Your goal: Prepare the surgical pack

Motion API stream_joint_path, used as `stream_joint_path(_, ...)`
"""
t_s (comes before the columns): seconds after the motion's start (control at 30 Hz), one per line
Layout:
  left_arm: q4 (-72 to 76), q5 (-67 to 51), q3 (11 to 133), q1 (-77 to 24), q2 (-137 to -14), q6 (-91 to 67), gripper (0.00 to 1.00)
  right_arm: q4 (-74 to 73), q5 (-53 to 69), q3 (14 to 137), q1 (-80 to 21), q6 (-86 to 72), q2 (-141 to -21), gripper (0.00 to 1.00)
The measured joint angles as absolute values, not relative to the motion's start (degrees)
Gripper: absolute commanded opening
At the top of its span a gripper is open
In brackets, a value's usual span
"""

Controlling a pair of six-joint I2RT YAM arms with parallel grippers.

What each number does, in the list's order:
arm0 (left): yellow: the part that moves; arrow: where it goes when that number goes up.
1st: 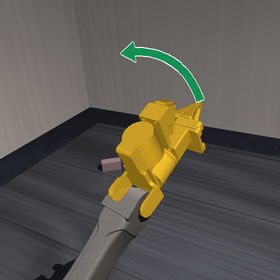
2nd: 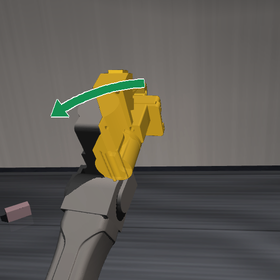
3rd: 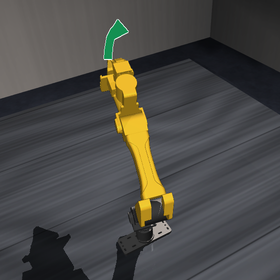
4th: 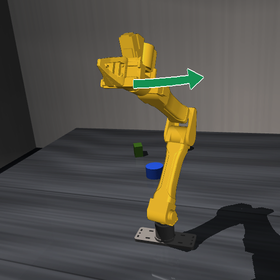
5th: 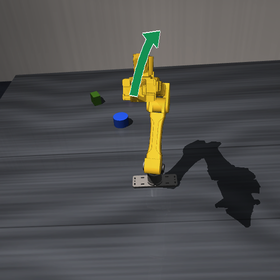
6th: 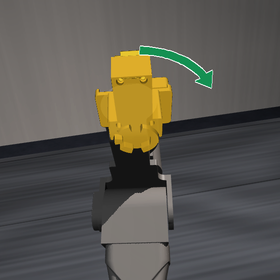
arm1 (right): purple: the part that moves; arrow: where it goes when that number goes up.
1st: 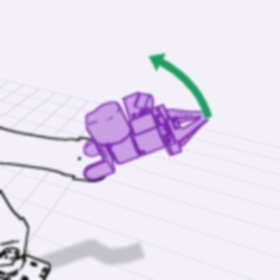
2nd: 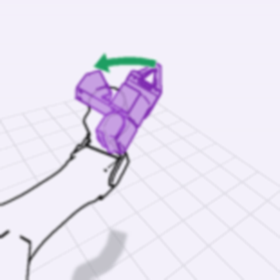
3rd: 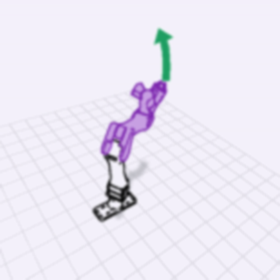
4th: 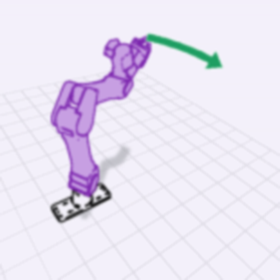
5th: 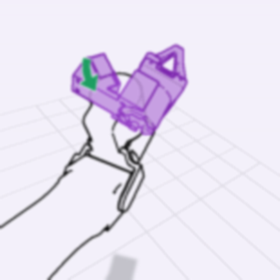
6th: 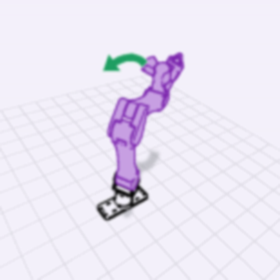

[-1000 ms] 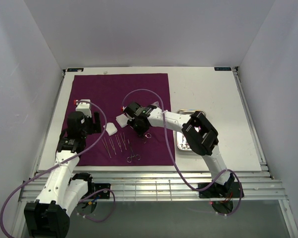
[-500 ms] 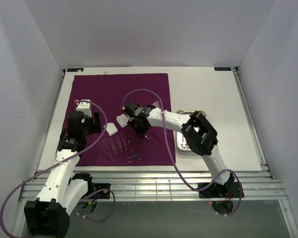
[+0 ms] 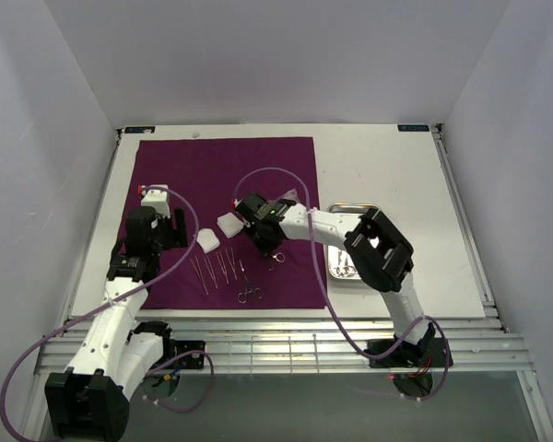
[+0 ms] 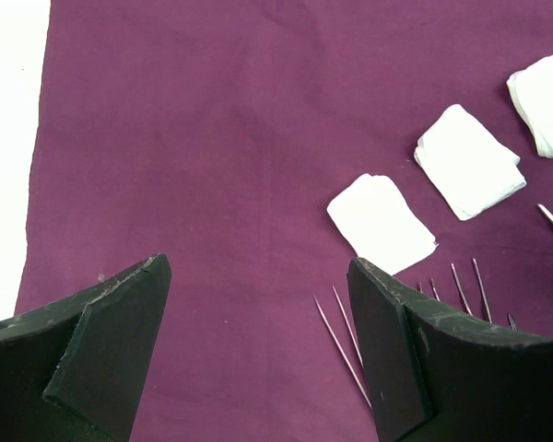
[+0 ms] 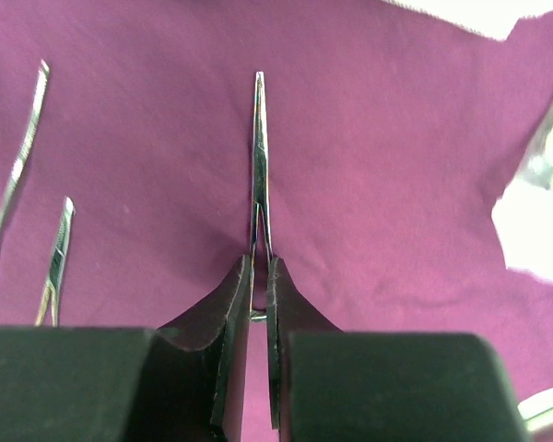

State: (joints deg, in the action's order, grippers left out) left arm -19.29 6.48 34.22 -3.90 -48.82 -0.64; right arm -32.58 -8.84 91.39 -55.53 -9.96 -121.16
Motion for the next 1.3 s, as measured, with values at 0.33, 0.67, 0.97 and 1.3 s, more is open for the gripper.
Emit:
stream_joint_path(0.33,-19.3,6.5,34.2,-3.9,-48.8,-0.6,0.88,-30.9,-8.6,87.1,-55.5,-13.0,-117.4,0.08)
stream_joint_path(0.67,-19.3,6.4,34.2,-3.9,-48.8,0.3,0.89,-29.3,-10.1,86.5,-53.6,-17.4,-107.9,0.08)
stream_joint_path(0.97,-19.3,-12.7,33.9,-3.8,-48.8,14.6,0.82,-28.6,-17.4,72.1,-40.0,-22.1,-82.2,0.08)
stream_joint_path(1.3,-21.1,-18.5,30.2,-4.0,-51.6,27.2,0.83,-31.1,-18.4,54.3,-30.8,-22.0,-82.3,0.08)
